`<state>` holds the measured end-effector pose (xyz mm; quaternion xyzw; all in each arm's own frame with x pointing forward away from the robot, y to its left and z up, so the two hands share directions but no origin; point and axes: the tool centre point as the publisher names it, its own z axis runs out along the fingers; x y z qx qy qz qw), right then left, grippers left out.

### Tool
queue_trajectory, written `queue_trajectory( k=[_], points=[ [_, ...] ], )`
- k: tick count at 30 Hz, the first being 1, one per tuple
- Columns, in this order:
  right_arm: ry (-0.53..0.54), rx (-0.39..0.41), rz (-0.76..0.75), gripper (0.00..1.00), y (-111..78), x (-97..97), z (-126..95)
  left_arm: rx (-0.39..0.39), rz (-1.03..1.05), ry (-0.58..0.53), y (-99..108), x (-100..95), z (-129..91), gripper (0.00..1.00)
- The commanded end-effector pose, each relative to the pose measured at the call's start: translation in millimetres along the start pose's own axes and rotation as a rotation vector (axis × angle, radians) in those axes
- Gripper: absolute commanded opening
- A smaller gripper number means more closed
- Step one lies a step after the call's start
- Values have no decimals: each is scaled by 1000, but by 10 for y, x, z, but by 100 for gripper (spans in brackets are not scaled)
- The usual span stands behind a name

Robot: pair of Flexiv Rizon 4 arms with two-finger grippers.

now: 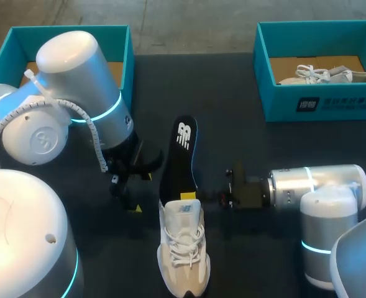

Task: Take the shoe out of the shoebox, open the shoe tongue, remove and reinsert the insole, then place the shoe into the shoebox

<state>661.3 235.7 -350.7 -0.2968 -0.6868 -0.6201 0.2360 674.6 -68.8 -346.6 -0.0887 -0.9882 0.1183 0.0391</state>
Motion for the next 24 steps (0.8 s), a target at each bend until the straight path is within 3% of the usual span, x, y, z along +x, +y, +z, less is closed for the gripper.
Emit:
queue_trajectory(
  k=[1, 10, 24],
  points=[
    [-4, 5, -2, 0, -24, -1, 55, -2, 0, -1, -1, 4, -1, 100],
    [1, 12, -12, 1, -8, 15, 77, -2, 0, -1, -1, 4, -1, 100],
    [1, 16, -31, 21, 26, 63, 91, -2, 0, -1, -1, 4, -1, 100]
  ],
)
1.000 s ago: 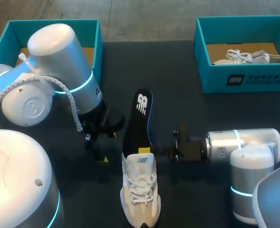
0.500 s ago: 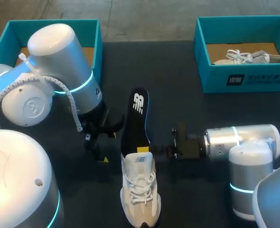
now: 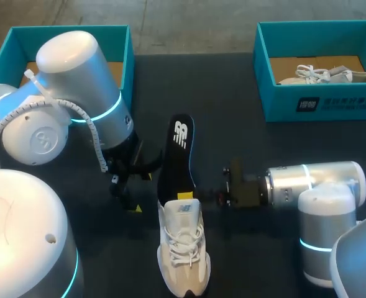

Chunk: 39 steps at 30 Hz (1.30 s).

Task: Take the shoe out of the shoebox, open the shoe tongue, remove and reinsert the insole, then place the shoe into the shoebox

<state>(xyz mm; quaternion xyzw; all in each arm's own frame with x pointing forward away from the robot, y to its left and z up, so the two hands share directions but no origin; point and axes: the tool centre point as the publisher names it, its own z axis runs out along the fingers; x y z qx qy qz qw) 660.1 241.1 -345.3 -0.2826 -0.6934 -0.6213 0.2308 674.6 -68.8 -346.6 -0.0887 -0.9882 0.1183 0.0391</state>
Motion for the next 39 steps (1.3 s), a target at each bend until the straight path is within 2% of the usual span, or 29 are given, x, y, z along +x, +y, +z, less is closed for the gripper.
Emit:
queue_trajectory(
  k=[1, 10, 31, 39],
  points=[
    [-7, 7, -3, 21, 0, 14, 46, -2, 0, -1, -1, 4, -1, 100],
    [-5, 21, -28, 18, 80, 27, 54, -2, 0, -1, -1, 4, -1, 100],
    [-16, 44, -83, 21, 242, 81, 51, -2, 0, -1, -1, 4, -1, 100],
    [-8, 58, -97, 28, 363, 32, 63, -2, 0, -1, -1, 4, -1, 100]
  ],
)
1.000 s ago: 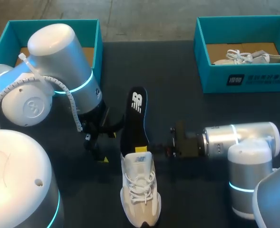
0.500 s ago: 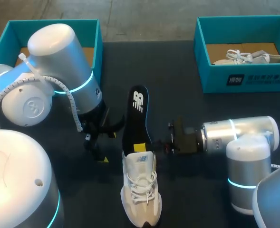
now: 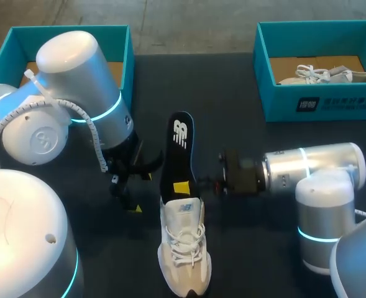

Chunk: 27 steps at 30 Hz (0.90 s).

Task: Take the shoe out of the shoebox, open the shoe tongue, remove and reinsert the insole, then place the shoe into the shoebox

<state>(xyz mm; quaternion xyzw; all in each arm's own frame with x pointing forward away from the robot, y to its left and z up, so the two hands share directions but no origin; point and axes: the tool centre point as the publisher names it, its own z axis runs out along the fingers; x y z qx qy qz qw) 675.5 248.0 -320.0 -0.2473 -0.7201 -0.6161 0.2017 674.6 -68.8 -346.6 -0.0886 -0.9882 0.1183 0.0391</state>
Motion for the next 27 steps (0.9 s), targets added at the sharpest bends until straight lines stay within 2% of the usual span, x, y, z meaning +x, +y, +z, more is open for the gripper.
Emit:
queue_trajectory(
  k=[1, 9, 10, 11, 27],
  points=[
    [5, 20, 1, 29, 78, -48, 20, -2, 0, -1, -1, 4, -1, 100],
    [10, 16, 4, 15, 121, -98, 18, -2, 0, -1, -1, 4, -1, 100],
    [8, 11, 4, 10, 125, -101, 18, -2, 0, -1, -1, 4, -1, 100],
    [5, 7, 6, 0, 128, -104, 18, -2, 0, -1, -1, 4, -1, 100],
    [-20, -66, 108, 0, -15, -161, -24, -2, 0, -1, -1, 4, -1, 100]
  ],
)
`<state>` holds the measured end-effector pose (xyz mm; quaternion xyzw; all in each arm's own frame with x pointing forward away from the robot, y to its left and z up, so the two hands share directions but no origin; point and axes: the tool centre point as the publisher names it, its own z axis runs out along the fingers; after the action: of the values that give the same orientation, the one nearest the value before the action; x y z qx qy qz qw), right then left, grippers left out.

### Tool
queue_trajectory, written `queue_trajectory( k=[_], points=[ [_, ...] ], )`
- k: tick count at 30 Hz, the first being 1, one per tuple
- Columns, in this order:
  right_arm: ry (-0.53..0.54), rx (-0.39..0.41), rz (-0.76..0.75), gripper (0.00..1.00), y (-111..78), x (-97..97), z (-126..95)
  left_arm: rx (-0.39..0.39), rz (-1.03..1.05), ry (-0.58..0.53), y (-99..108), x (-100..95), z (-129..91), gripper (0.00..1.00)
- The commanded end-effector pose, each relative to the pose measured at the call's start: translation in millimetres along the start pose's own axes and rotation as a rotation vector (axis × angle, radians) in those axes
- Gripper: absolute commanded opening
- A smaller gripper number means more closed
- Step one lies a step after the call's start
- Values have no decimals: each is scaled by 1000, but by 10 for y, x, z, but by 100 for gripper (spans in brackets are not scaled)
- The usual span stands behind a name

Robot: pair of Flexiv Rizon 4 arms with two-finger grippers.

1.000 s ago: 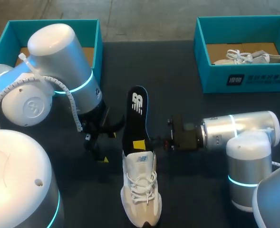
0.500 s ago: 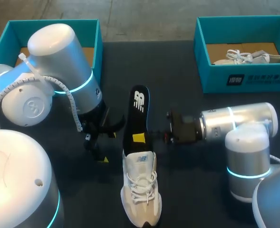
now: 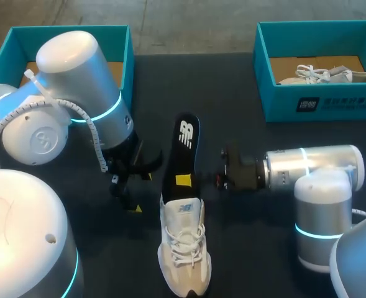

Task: Take the shoe out of the shoebox, open the shoe tongue, remove and reinsert the insole, then place the shoe into the shoebox

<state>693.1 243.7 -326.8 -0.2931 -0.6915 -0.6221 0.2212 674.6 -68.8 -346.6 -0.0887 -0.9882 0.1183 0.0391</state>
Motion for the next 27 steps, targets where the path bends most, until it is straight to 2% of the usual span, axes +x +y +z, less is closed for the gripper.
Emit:
queue_trajectory(
  k=[1, 15, 27],
  points=[
    [-4, -15, 13, 0, -76, 15, -2, -2, 0, -1, -1, 4, -1, 100],
    [27, 14, 100, 0, -252, -16, 18, -2, 0, -1, -1, 4, -1, 100],
    [40, 58, 124, 0, -363, 77, 78, -2, 0, -1, -1, 4, -1, 100]
  ],
)
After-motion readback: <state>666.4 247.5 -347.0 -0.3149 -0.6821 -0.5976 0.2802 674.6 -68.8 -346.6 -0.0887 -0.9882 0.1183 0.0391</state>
